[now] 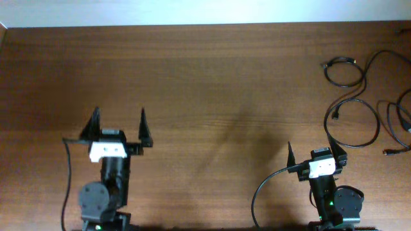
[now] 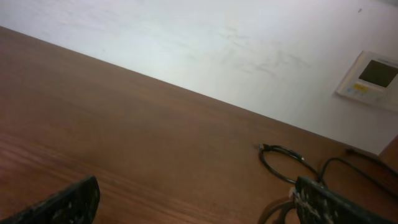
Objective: Untangle cables
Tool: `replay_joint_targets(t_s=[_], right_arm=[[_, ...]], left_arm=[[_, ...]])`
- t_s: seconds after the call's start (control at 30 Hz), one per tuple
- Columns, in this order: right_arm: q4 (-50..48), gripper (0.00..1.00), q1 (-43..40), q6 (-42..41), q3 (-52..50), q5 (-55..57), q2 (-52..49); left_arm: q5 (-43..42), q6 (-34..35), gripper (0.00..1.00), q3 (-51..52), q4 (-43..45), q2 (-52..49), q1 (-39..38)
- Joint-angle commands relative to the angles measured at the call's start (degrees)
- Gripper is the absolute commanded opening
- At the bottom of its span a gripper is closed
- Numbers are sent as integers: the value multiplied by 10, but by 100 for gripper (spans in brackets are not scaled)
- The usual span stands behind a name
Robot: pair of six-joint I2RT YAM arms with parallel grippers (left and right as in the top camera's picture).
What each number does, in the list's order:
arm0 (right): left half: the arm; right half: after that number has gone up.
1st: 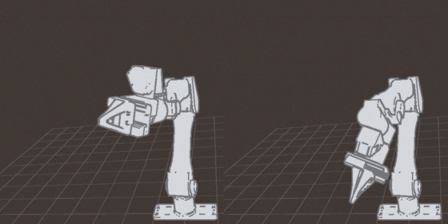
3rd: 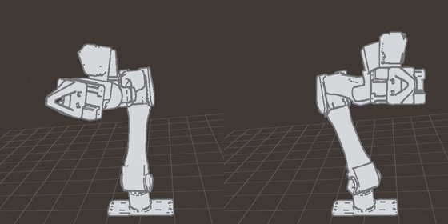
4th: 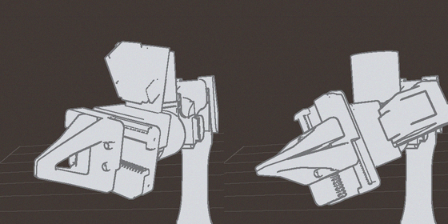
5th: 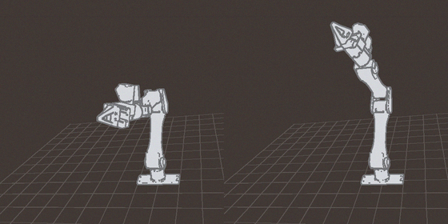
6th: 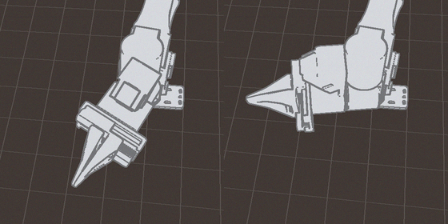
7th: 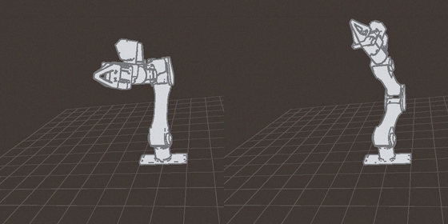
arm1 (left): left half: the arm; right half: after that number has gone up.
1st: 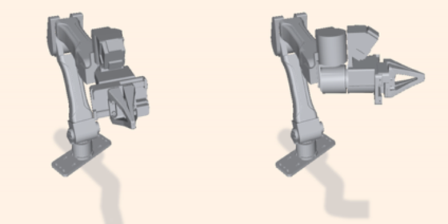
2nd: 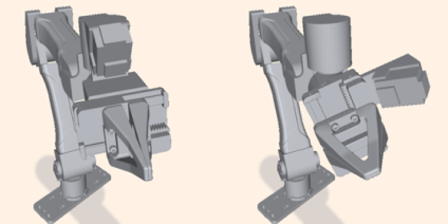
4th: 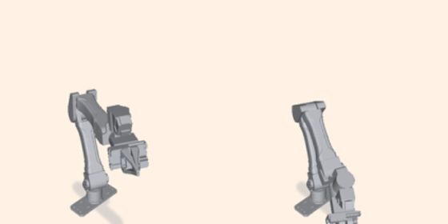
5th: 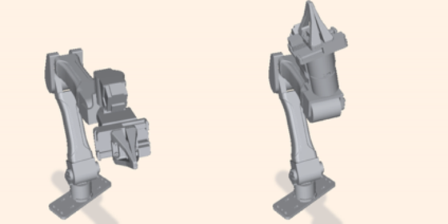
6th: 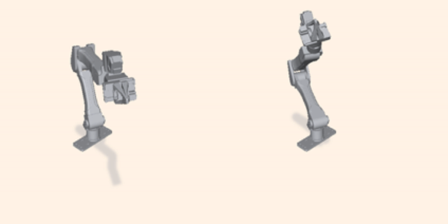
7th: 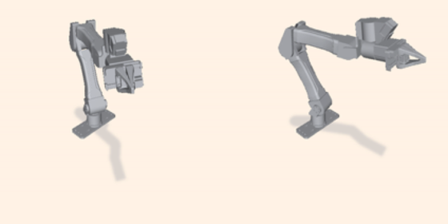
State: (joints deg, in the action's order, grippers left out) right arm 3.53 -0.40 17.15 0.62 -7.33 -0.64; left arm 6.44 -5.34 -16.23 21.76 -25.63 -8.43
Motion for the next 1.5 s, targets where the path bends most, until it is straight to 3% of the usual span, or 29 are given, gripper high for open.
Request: replay_joint_targets(t_s=[0.0, 0.2, 0.4, 0.63, 0.93, 1.1, 1.13, 1.47], right_arm=[[4, 99, 0, 2, -3, -1, 4], [4, 99, 0, 2, -3, -1, 4], [4, 99, 0, 2, -3, -1, 4], [4, 99, 0, 2, -3, -1, 4], [3, 99, 0, 2, -3, -1, 4], [4, 99, 0, 2, -3, -1, 4], [4, 99, 0, 2, -3, -1, 4], [4, 99, 0, 2, -3, -1, 4]], left_arm=[[-7, -1, 99, 83, 63, 42, 11], [-13, 1, 99, 149, 45, 120, 36], [-37, 1, 99, 157, -111, 255, 72], [-44, 1, 99, 158, -265, 254, 71], [-56, -33, 99, 157, -266, 253, 76], [-52, 35, 99, 157, -266, 253, 78], [-42, 80, 99, 157, -265, 253, 78], [-41, 83, 99, 157, -264, 253, 78]])
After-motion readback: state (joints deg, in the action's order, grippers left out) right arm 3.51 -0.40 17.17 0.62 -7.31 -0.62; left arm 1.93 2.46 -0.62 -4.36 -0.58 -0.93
